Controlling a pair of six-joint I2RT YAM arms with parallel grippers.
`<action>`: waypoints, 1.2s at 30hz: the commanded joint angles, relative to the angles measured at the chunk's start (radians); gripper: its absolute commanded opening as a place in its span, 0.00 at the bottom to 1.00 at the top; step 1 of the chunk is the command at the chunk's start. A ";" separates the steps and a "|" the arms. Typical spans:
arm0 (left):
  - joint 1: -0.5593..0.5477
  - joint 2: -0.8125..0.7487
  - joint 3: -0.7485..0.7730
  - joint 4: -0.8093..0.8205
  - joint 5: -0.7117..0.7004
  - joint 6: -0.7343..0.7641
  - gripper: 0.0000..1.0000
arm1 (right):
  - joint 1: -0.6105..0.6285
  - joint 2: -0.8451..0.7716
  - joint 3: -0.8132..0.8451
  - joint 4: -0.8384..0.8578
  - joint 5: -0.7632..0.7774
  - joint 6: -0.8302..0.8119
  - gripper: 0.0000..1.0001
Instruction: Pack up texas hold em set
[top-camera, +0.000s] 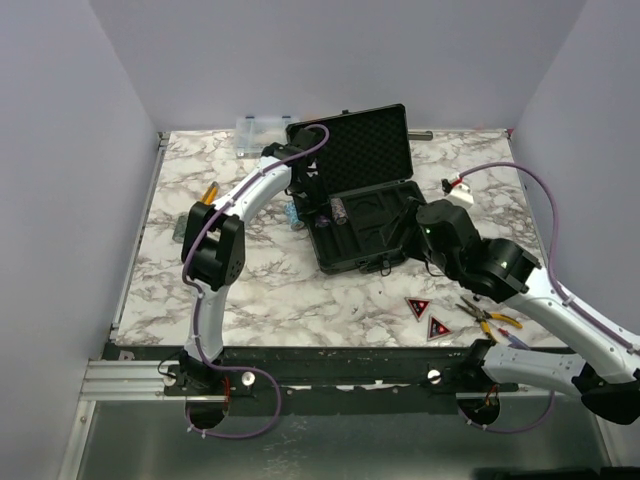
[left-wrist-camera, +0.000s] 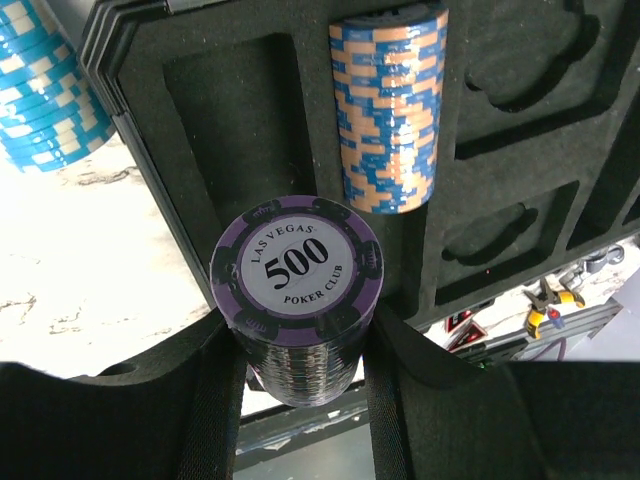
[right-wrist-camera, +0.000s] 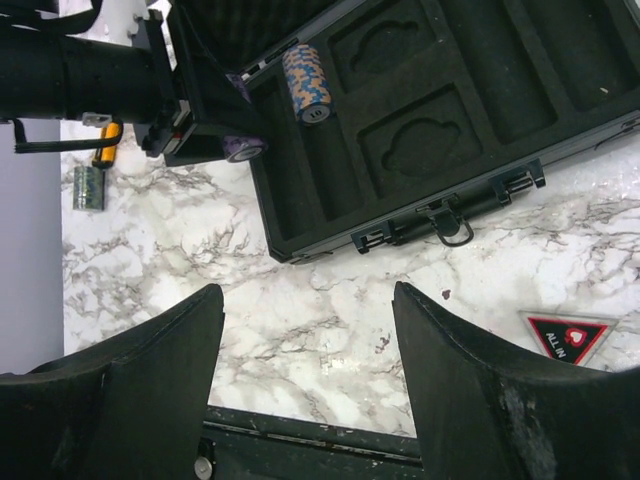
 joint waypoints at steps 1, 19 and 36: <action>-0.007 0.024 0.054 0.019 0.009 -0.022 0.00 | -0.002 -0.048 -0.016 -0.063 0.047 0.031 0.72; -0.018 0.034 0.050 0.018 -0.059 -0.012 0.58 | -0.002 -0.094 -0.023 -0.105 0.081 0.025 0.72; -0.024 -0.164 0.007 0.028 -0.096 0.076 0.63 | -0.002 -0.067 -0.037 -0.051 0.054 -0.002 0.70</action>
